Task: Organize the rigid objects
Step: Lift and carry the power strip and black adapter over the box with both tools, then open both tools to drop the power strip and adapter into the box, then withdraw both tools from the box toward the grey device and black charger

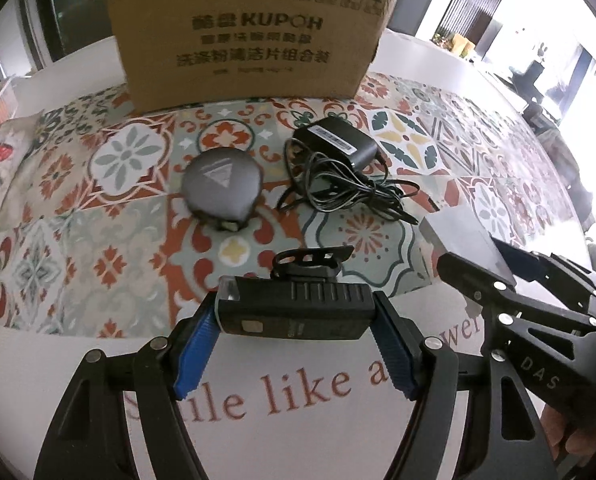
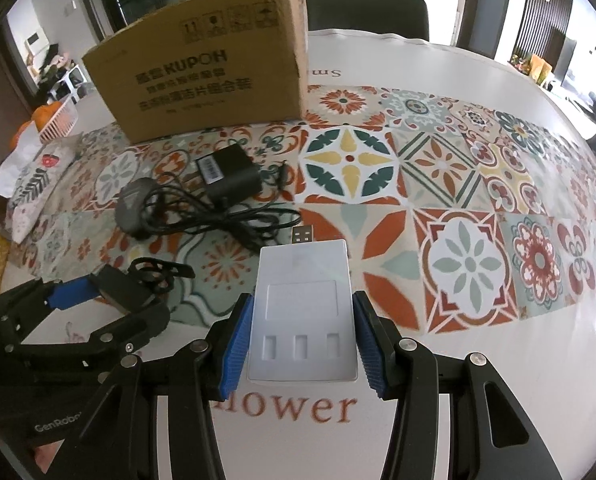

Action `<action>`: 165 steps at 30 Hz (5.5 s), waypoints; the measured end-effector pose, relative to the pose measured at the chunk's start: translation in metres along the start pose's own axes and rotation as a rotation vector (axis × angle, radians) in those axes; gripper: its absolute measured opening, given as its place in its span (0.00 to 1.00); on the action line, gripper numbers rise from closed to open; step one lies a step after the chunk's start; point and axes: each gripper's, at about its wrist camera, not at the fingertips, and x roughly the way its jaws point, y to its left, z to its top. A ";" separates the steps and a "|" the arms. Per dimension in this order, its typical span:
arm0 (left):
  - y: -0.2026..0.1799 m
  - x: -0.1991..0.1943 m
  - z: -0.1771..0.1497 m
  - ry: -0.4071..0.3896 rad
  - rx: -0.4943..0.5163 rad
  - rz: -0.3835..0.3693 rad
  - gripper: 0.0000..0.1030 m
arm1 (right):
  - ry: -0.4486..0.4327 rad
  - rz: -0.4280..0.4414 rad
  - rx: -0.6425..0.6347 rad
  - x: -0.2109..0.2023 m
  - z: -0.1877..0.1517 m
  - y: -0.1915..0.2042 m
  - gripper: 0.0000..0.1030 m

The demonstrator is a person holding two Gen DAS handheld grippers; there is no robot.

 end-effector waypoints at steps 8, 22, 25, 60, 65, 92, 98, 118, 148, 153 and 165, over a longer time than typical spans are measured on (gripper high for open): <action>0.014 -0.027 0.003 -0.053 -0.020 0.038 0.71 | -0.014 0.027 0.008 -0.014 0.000 0.018 0.48; 0.032 -0.088 0.041 -0.189 -0.039 0.054 0.71 | -0.137 0.017 -0.031 -0.062 0.042 0.049 0.48; 0.033 -0.103 0.053 -0.220 -0.032 0.058 0.71 | -0.172 0.019 -0.035 -0.074 0.054 0.053 0.48; 0.047 -0.153 0.185 -0.369 0.001 0.115 0.69 | -0.281 0.096 -0.059 -0.107 0.187 0.067 0.48; 0.051 -0.146 0.210 -0.360 0.003 0.119 0.69 | -0.267 0.106 -0.064 -0.097 0.212 0.066 0.48; 0.076 -0.025 0.267 -0.102 -0.022 0.124 0.69 | 0.021 0.110 -0.127 0.034 0.275 0.060 0.48; 0.073 -0.013 0.258 -0.074 0.000 0.143 0.69 | 0.060 0.070 -0.179 0.050 0.267 0.061 0.48; 0.066 -0.038 0.246 -0.081 -0.003 0.185 0.85 | 0.036 0.041 -0.165 0.030 0.255 0.057 0.55; 0.043 -0.127 0.147 -0.246 0.003 0.281 1.00 | -0.220 -0.020 -0.143 -0.088 0.171 0.061 0.67; 0.045 -0.112 0.130 -0.203 -0.017 0.266 1.00 | -0.201 -0.013 -0.158 -0.081 0.155 0.061 0.67; 0.050 -0.077 0.097 -0.102 -0.078 0.215 1.00 | -0.129 0.012 -0.186 -0.055 0.127 0.059 0.67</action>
